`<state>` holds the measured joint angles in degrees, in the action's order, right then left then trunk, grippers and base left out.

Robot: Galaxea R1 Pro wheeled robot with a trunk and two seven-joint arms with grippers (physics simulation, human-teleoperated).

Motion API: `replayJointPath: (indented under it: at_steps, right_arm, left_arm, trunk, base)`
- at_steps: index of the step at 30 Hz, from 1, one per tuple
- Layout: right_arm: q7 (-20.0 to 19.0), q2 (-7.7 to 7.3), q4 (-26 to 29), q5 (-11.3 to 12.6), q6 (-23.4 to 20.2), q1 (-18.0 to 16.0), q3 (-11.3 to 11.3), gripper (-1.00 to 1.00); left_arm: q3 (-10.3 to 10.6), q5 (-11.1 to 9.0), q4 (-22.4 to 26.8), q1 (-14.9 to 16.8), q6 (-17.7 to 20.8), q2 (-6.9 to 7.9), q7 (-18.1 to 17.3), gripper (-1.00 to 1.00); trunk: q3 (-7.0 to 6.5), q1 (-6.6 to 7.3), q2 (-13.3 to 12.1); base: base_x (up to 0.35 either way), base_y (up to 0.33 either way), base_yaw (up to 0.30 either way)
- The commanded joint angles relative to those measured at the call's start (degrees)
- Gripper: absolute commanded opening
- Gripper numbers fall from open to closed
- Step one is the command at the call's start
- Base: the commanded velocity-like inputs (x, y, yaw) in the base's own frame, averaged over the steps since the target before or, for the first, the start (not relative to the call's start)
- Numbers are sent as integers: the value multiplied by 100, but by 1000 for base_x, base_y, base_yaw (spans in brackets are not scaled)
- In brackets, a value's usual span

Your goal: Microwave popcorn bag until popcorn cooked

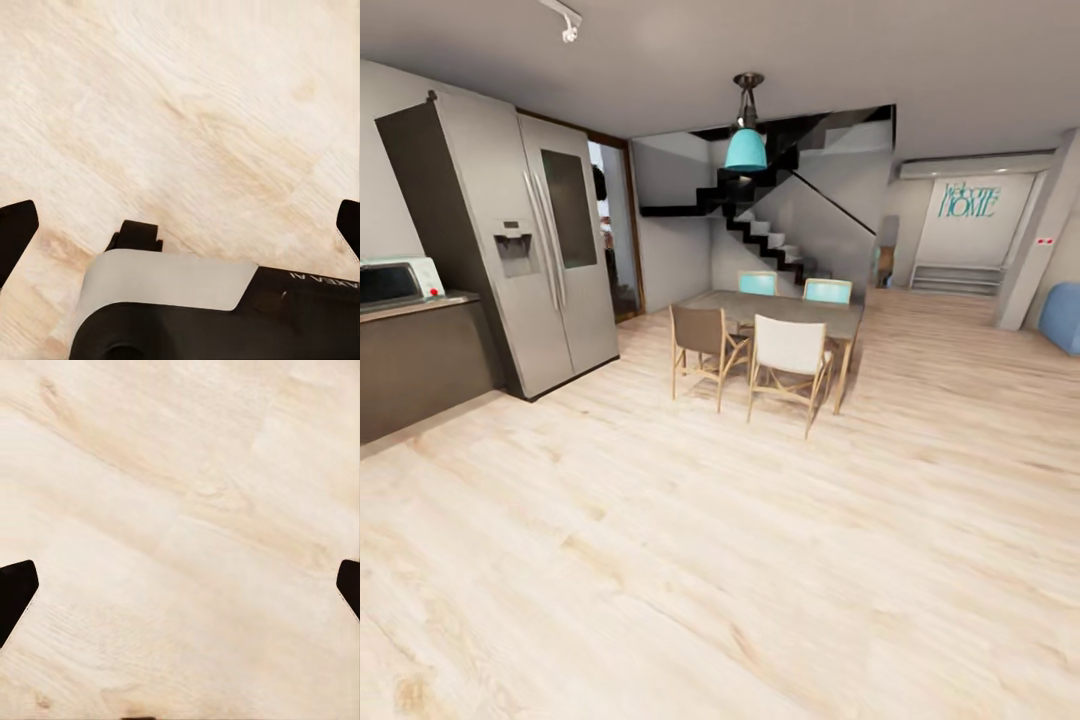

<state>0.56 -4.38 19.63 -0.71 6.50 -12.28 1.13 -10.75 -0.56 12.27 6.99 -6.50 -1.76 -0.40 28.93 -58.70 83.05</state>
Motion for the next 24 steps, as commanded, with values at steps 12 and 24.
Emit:
replayJointPath:
  at_steps: [12, 24]
  right_arm:
    - [7, -178, -24, 8, 338, 6, 10, 100]
    - [82, -190, -12, 18, 370, 15, -40, 100]
  left_arm:
    - [-24, -8, -5, 4, -18, -4, -4, 100]
    - [-24, -7, -5, 4, -18, -9, -4, 100]
  trunk:
    - [88, -3, 2]
    - [138, -3, 2]
  base:
    - [342, 0, 98]
    - [342, 0, 85]
